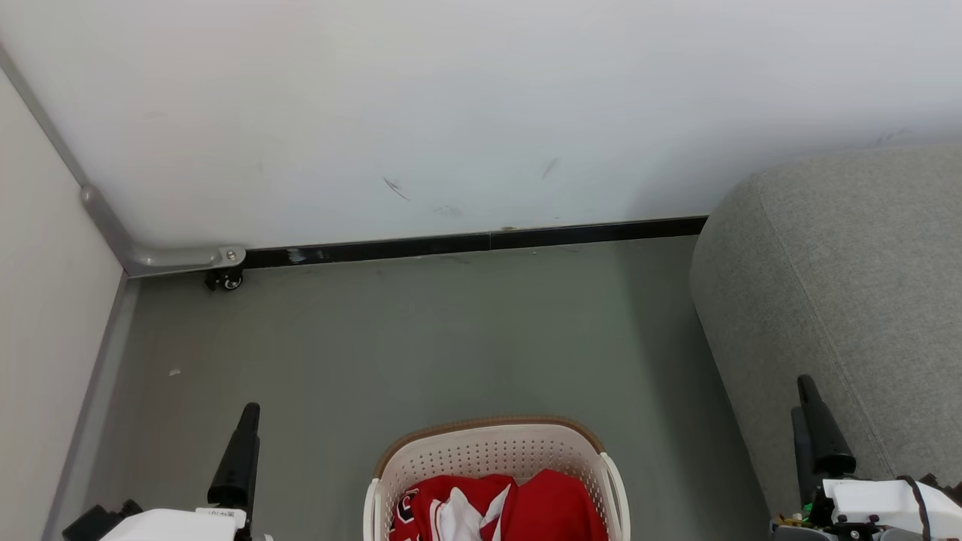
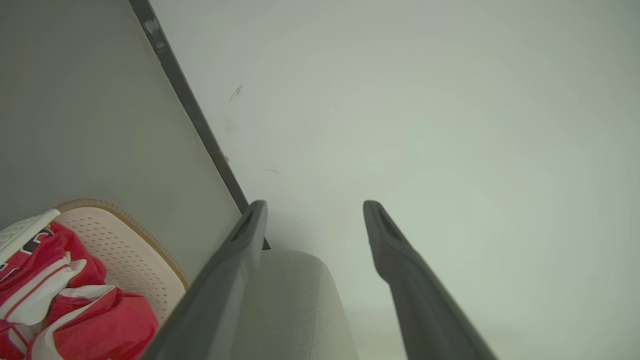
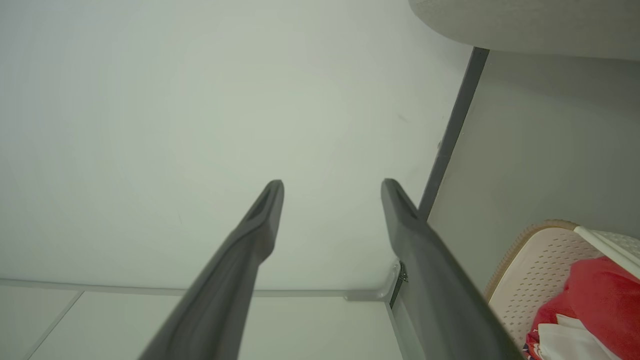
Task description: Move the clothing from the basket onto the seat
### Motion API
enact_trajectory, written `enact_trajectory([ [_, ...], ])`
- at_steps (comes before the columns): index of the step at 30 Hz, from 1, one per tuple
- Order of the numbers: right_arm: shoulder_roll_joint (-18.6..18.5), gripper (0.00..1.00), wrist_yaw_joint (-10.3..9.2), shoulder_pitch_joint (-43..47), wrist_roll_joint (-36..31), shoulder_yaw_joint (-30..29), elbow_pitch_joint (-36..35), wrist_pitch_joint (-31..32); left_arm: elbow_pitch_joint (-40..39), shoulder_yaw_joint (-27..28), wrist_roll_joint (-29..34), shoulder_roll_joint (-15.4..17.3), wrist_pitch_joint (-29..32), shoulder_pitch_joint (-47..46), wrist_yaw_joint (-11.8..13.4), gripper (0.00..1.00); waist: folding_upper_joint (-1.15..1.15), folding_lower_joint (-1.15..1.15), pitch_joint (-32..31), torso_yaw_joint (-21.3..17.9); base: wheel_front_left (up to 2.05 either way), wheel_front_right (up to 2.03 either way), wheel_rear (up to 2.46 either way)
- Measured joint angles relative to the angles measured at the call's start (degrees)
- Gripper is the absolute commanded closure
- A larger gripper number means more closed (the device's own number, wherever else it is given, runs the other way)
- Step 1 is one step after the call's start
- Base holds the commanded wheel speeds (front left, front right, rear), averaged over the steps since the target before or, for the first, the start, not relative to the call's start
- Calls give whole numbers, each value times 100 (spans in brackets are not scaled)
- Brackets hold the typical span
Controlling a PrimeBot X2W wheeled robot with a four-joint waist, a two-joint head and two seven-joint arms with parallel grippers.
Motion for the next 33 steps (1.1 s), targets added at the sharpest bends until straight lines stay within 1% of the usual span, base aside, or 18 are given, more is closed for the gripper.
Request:
enact_trajectory([
  [1,0,0,0,0,0,0,0,0,0,0,0,0,0,0,0,0,0,0,0,0,0,0,0],
  [3,-23,0,0,-1,-176,-4,-16,-31,-45,-1,169,7,-48,-2,1,0,0,9,-5,3,0,0,0],
  [11,-63,0,0,-6,-990,0,-67,-207,-219,-78,1062,77,-211,-18,49,0,0,52,-35,19,0,0,0],
  [14,-63,0,0,-20,-1325,10,-92,-276,-307,-131,1415,86,-265,-21,54,0,0,65,-48,27,0,0,0],
  [19,-64,0,1,-22,-1917,53,-143,-380,-412,-277,2079,155,-387,-24,103,0,0,77,-67,39,0,0,0],
  [24,-63,0,1,-22,-2501,99,-153,-482,-530,-420,2744,196,-491,-27,193,0,0,79,-77,47,0,0,0],
  [25,-64,0,2,-22,-2752,131,-149,-531,-558,-491,3034,226,-515,-27,224,0,0,76,-78,50,0,0,0],
  [33,-63,0,3,-19,-3718,188,-49,-678,-611,-776,4057,296,-684,-26,413,0,0,39,-64,62,0,0,0],
])
